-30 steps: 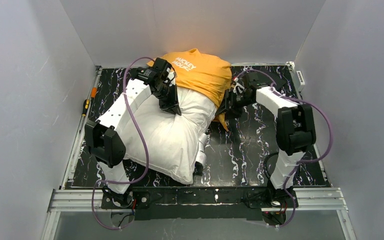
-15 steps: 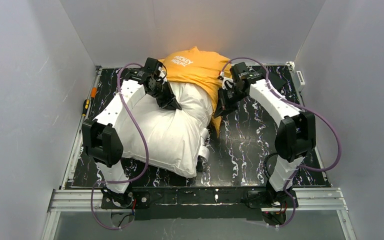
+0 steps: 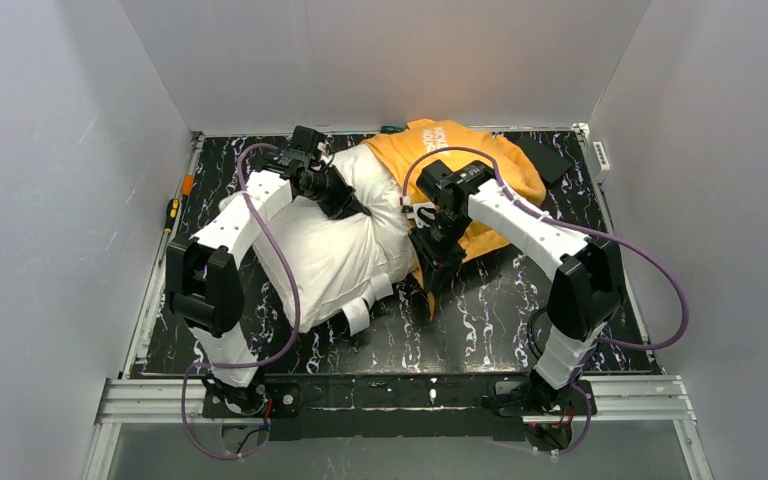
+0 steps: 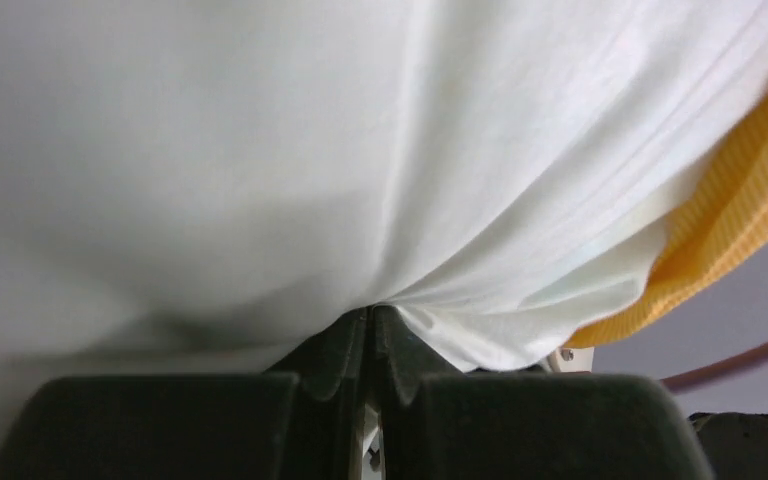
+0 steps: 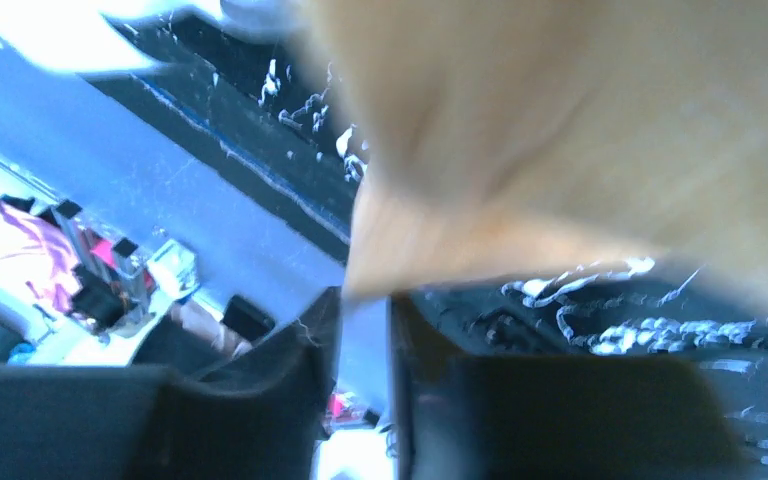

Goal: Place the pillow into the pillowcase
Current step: Stuff the pillow into the pillowcase.

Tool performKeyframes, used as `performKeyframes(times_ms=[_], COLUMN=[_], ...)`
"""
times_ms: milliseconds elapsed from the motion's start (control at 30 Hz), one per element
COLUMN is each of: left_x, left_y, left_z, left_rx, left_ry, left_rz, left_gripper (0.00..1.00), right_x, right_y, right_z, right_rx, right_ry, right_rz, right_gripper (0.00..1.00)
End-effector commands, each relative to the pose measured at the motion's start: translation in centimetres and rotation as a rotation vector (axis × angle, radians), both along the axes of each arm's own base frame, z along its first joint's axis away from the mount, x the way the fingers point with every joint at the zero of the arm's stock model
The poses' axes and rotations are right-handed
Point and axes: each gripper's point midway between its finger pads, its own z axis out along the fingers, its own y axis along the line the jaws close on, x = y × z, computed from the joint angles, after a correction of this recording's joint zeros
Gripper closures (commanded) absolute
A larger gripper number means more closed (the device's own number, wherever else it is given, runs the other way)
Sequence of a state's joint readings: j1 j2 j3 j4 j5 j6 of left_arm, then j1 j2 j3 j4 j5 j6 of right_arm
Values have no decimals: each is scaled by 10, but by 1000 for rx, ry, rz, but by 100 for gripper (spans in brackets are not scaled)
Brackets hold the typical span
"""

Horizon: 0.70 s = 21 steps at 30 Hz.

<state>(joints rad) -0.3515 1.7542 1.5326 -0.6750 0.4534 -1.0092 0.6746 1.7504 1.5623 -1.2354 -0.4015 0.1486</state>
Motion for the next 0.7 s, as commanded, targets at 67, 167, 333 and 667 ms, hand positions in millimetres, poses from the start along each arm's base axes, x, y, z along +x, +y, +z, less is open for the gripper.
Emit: performKeyframes(times_ms=[67,167,333,667], left_x=[30,17,-10,-101], left_y=[10,17,44,132], left_z=[24,39,65,49], left_rx=[22,33,131,428], left_ry=[-203,-248,-326,-231], left_rz=[60,26,-26,-86], left_gripper=[100,81,37,2], right_x=[10,43,85,134], right_y=[2,8,6,22], right_z=[67,96,107,63], right_rx=[42,81,47,3], right_ry=[-172,-350,-518,-555], right_rz=[-40,-119,-205,-227], right_gripper=[34,16,13,36])
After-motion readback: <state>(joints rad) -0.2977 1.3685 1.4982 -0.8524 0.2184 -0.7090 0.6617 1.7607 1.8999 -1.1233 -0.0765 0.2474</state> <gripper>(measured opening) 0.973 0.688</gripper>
